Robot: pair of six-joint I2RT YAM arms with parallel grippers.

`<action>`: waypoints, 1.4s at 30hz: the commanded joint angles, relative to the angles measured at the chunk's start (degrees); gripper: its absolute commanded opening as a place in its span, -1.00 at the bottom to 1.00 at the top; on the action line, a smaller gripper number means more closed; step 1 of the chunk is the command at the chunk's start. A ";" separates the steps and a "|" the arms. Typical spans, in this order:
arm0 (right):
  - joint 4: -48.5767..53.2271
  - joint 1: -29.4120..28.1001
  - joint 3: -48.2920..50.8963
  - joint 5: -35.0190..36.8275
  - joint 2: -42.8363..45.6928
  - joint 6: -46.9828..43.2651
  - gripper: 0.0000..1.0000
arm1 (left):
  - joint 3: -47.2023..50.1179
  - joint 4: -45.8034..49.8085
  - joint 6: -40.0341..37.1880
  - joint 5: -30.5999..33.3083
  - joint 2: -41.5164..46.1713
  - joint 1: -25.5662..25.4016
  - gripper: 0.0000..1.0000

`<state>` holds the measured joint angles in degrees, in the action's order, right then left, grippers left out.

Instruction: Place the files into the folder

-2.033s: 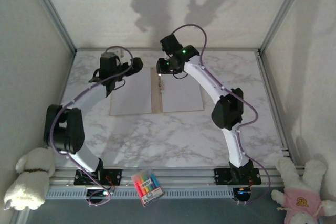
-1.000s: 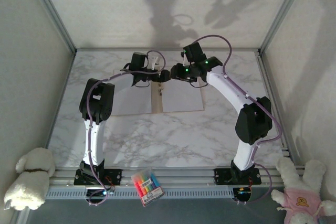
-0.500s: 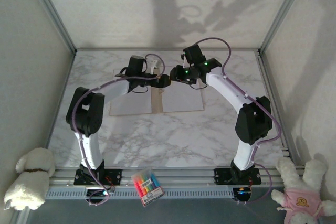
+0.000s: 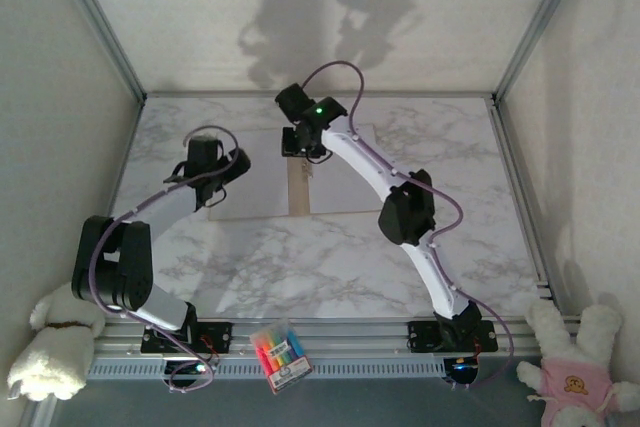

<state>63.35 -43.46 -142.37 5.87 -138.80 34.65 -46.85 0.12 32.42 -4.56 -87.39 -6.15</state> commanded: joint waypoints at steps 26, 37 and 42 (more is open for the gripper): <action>3.49 -1.16 -7.23 7.93 -9.51 0.71 -0.38 | 3.26 -1.26 -0.82 -0.89 -3.22 1.77 0.65; 3.09 -0.76 -7.34 7.67 -10.26 0.39 -0.51 | 3.26 -0.63 -1.00 -0.63 -2.59 1.77 0.65; 3.01 -0.57 -7.27 7.75 -10.57 0.30 -0.53 | 3.26 -0.53 -1.06 -0.56 -2.54 1.79 0.65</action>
<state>66.63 -44.16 -147.70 12.43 -147.35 35.35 -43.05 -0.36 32.14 -4.91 -89.86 -4.71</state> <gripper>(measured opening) 0.236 0.826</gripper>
